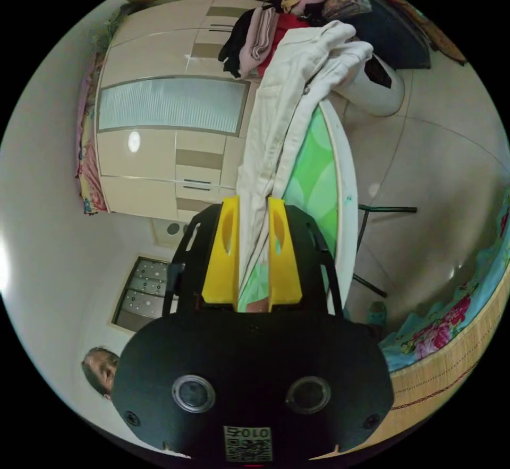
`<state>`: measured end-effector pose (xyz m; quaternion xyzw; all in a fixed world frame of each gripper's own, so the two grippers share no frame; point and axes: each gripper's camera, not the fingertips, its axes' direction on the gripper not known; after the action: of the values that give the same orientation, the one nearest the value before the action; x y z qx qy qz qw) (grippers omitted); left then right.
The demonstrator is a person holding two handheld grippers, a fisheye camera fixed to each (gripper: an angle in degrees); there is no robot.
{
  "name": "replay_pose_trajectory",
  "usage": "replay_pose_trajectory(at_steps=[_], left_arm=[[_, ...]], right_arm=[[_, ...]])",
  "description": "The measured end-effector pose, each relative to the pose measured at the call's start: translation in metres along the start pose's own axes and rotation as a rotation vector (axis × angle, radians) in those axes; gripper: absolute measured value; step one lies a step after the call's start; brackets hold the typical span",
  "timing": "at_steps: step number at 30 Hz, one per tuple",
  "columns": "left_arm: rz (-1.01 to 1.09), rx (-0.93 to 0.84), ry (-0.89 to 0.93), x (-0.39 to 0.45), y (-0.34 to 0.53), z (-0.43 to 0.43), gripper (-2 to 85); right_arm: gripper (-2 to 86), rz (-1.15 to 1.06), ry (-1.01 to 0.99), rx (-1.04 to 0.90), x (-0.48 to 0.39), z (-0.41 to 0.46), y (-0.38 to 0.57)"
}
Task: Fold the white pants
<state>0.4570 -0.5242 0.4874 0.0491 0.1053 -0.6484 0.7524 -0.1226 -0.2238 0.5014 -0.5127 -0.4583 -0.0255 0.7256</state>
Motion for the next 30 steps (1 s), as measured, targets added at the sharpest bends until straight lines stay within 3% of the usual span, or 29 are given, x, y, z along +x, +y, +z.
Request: replay_pose_trajectory(at_steps=[12,16,20,22,26,30], left_arm=[[0.0,0.0,-0.017,-0.003,-0.008,-0.007,-0.2],[-0.013,0.007,-0.023,-0.011,-0.009,-0.014,-0.2],[-0.02,0.002,0.022,-0.022,-0.012,-0.016,-0.2],[-0.016,0.003,0.013,-0.022,-0.013,-0.017,-0.2],[-0.01,0.009,-0.055,-0.026,-0.011,-0.028,-0.2],[-0.045,0.048,-0.154,-0.045,-0.002,-0.053,-0.2]], right_arm=[[5.9,0.017,0.241,-0.073,-0.017,0.054,-0.012],[4.2,-0.164,0.335,0.019,-0.067,0.021,0.023],[4.0,-0.032,0.383,-0.02,-0.031,0.01,0.032],[4.2,-0.029,0.263,0.003,-0.022,-0.006,0.036],[4.9,-0.007,0.211,0.035,-0.03,-0.036,0.043],[3.3,-0.088,0.079,0.2,-0.053,-0.09,0.066]])
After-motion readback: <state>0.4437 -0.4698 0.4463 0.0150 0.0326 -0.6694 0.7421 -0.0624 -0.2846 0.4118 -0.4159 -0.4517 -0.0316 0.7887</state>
